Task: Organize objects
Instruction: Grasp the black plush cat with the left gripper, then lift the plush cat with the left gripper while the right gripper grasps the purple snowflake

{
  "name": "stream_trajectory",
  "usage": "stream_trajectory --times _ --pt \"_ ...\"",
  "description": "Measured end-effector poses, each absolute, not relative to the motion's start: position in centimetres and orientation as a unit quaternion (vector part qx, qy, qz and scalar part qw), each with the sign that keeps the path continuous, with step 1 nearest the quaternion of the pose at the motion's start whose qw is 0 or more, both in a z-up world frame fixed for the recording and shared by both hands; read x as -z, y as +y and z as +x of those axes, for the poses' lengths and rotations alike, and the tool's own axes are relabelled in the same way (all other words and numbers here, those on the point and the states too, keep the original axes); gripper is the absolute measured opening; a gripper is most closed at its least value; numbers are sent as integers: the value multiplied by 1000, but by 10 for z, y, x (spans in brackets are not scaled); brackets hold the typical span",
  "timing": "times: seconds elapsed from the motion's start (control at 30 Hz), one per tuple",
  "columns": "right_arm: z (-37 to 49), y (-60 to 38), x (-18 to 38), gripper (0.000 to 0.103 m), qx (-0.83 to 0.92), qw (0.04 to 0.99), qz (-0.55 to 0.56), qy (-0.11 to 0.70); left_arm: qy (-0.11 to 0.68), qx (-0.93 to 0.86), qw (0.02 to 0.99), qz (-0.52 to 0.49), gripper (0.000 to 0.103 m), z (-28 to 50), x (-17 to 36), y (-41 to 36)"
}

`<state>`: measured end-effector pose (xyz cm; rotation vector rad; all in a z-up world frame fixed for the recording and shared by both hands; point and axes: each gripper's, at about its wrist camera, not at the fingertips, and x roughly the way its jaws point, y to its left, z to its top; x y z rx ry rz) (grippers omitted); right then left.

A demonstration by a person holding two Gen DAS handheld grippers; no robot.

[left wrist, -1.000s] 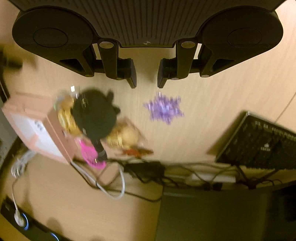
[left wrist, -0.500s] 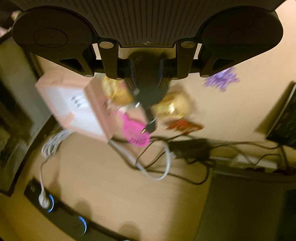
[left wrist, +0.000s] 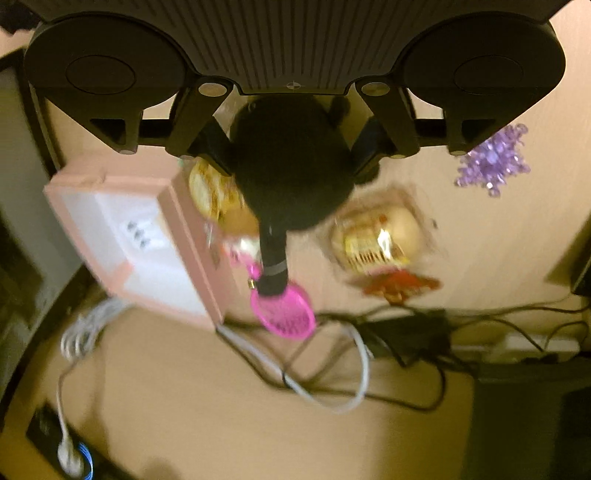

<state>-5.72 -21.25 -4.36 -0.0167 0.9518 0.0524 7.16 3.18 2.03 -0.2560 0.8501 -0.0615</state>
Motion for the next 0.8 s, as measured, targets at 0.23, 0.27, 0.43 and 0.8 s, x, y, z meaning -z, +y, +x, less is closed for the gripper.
stream_trajectory --times 0.23,0.27,0.43,0.8 --pt "-62 -210 45 103 -26 896 -9 443 412 18 898 -152 74 81 -9 37" --pt "-63 -210 46 103 -26 898 -8 440 412 21 898 -155 74 82 -9 38" --pt "-62 -211 46 103 -17 900 0 436 427 38 883 -193 69 86 -1 47" --pt "-45 -196 38 103 -61 895 -3 441 386 73 896 -207 66 30 -35 83"
